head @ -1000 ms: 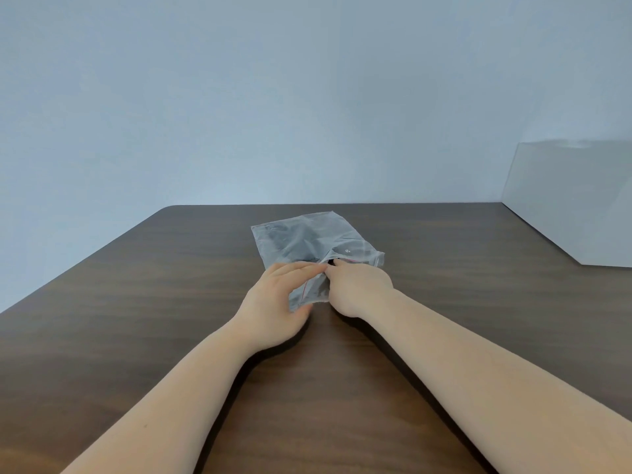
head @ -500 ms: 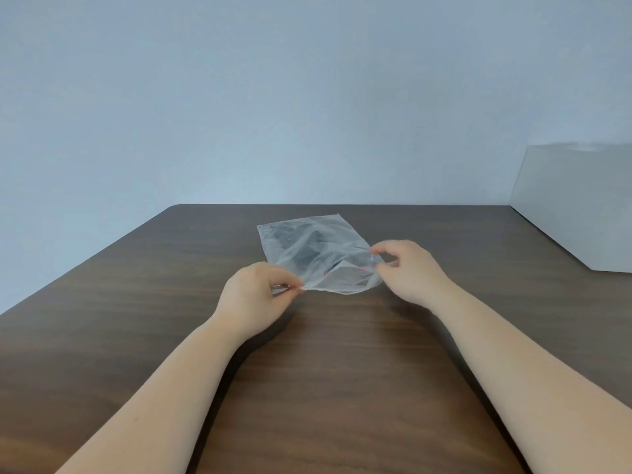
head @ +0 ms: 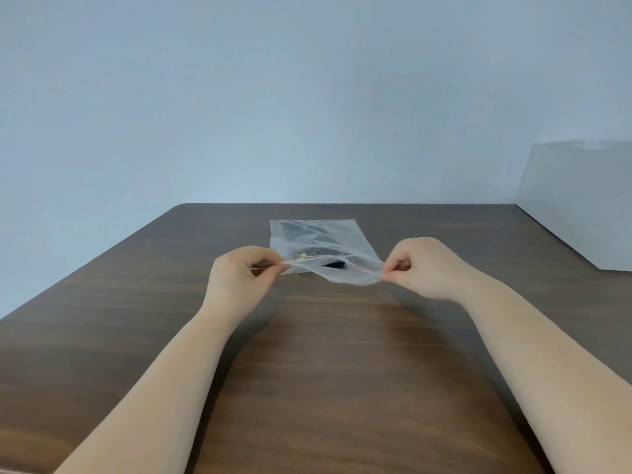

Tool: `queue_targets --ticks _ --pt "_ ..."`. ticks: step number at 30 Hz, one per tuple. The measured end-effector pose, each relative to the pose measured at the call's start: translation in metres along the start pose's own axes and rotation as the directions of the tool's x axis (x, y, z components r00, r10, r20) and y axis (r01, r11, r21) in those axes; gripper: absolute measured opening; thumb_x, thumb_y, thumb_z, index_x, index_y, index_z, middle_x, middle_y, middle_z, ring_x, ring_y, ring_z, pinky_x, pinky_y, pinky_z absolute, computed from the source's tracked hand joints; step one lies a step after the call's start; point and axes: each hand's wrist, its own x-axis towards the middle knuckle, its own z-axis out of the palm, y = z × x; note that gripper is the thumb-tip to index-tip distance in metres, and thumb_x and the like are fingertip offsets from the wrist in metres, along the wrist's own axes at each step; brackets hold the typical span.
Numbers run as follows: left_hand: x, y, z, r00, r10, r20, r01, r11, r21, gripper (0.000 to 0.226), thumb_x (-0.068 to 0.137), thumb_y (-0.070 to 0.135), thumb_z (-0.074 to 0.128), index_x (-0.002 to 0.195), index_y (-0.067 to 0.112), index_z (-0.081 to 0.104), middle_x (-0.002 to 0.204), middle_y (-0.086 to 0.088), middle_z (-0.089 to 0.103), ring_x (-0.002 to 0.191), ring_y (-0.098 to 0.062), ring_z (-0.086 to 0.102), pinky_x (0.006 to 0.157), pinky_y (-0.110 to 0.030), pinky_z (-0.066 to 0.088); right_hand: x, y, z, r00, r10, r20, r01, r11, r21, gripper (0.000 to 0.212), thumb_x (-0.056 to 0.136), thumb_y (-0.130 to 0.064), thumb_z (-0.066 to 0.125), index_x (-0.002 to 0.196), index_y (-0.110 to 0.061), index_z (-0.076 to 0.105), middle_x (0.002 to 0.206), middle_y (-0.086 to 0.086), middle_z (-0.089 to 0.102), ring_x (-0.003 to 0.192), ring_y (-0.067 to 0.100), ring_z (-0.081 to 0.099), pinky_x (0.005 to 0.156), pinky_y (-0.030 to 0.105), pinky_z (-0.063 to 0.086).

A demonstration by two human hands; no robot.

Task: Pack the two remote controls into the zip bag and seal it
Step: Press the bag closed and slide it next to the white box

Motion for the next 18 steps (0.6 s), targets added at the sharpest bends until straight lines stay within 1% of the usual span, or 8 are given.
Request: queue_targets --ticks 1,3,6,8,11,15,16,18 --pt "0.000 0.000 -0.001 1.000 0.000 0.001 0.000 1.000 -0.013 0.007 0.074 0.019 0.074 0.072 0.025 0.071 0.074 0.020 0.067 0.072 0.000 0.063 0.066 -0.004 0.043 -0.001 0.001 -0.005 1.000 0.013 -0.015 -0.014 1.000 -0.018 0.013 0.084 -0.024 0.067 0.071 -0.019 0.070 0.070 -0.012 0.061 0.069 0.010 0.057 0.058 0.014 0.040" --pt "0.000 0.000 -0.002 0.999 0.015 0.028 -0.014 1.000 -0.028 0.004 0.074 0.020 0.073 0.072 0.024 0.072 0.075 0.019 0.068 0.076 0.002 0.062 0.065 0.000 0.041 -0.002 0.004 -0.015 0.999 0.033 -0.031 -0.035 0.997 -0.074 0.015 0.084 -0.028 0.068 0.073 -0.018 0.070 0.072 -0.011 0.062 0.070 0.011 0.056 0.059 0.021 0.042" --pt "-0.001 0.001 -0.001 0.997 0.051 0.063 -0.048 0.997 -0.052 0.003 0.074 0.019 0.074 0.073 0.022 0.073 0.075 0.019 0.069 0.077 -0.001 0.063 0.067 -0.002 0.043 -0.003 0.007 -0.024 0.998 0.030 -0.046 -0.035 0.994 -0.103 0.016 0.080 -0.036 0.069 0.079 -0.021 0.071 0.085 -0.009 0.066 0.083 0.014 0.057 0.073 0.030 0.046" --pt "-0.002 0.001 0.001 0.993 0.074 0.090 -0.068 0.995 -0.075 0.006 0.074 0.017 0.073 0.072 0.023 0.073 0.071 0.019 0.069 0.074 -0.003 0.064 0.066 -0.005 0.045 -0.003 0.004 -0.022 0.997 -0.018 -0.072 0.012 0.997 -0.082 0.025 0.075 -0.044 0.071 0.095 -0.028 0.070 0.100 -0.012 0.066 0.099 0.015 0.053 0.085 0.034 0.046" --pt "-0.005 0.003 0.005 0.975 0.140 0.175 -0.129 0.989 -0.074 0.005 0.078 0.015 0.070 0.077 0.018 0.074 0.076 0.012 0.071 0.078 -0.005 0.065 0.069 -0.009 0.047 -0.004 -0.013 -0.009 0.993 -0.110 -0.052 0.107 0.993 -0.057 0.048 0.072 -0.049 0.073 0.115 -0.032 0.063 0.119 -0.012 0.063 0.118 0.015 0.045 0.101 0.040 0.039" --pt "-0.006 0.003 0.009 0.954 0.213 0.210 -0.199 0.976 -0.085 0.007 0.079 0.012 0.068 0.076 0.015 0.073 0.076 0.005 0.072 0.073 -0.007 0.064 0.067 -0.013 0.046 -0.004 -0.039 0.012 0.968 -0.246 -0.038 0.244 0.968 -0.062 0.065 0.068 -0.062 0.069 0.125 -0.032 0.058 0.120 -0.008 0.064 0.119 0.015 0.049 0.103 0.042 0.038" --pt "-0.006 0.003 0.010 0.953 0.214 0.213 -0.197 0.975 -0.098 0.007 0.079 0.012 0.069 0.076 0.016 0.073 0.075 0.007 0.072 0.072 -0.005 0.064 0.067 -0.012 0.045 -0.003 -0.044 0.017 0.961 -0.273 -0.040 0.269 0.960 -0.074 0.065 0.069 -0.062 0.068 0.125 -0.032 0.057 0.119 -0.008 0.065 0.118 0.015 0.050 0.103 0.041 0.038" --pt "-0.007 0.003 0.010 0.955 0.213 0.206 -0.190 0.974 -0.127 0.007 0.077 0.014 0.070 0.075 0.019 0.074 0.071 0.016 0.071 0.071 -0.003 0.064 0.067 -0.012 0.045 0.000 -0.053 0.027 0.947 -0.310 -0.079 0.305 0.949 -0.075 0.051 0.076 -0.054 0.067 0.121 -0.030 0.061 0.115 -0.007 0.068 0.113 0.015 0.054 0.101 0.038 0.038"
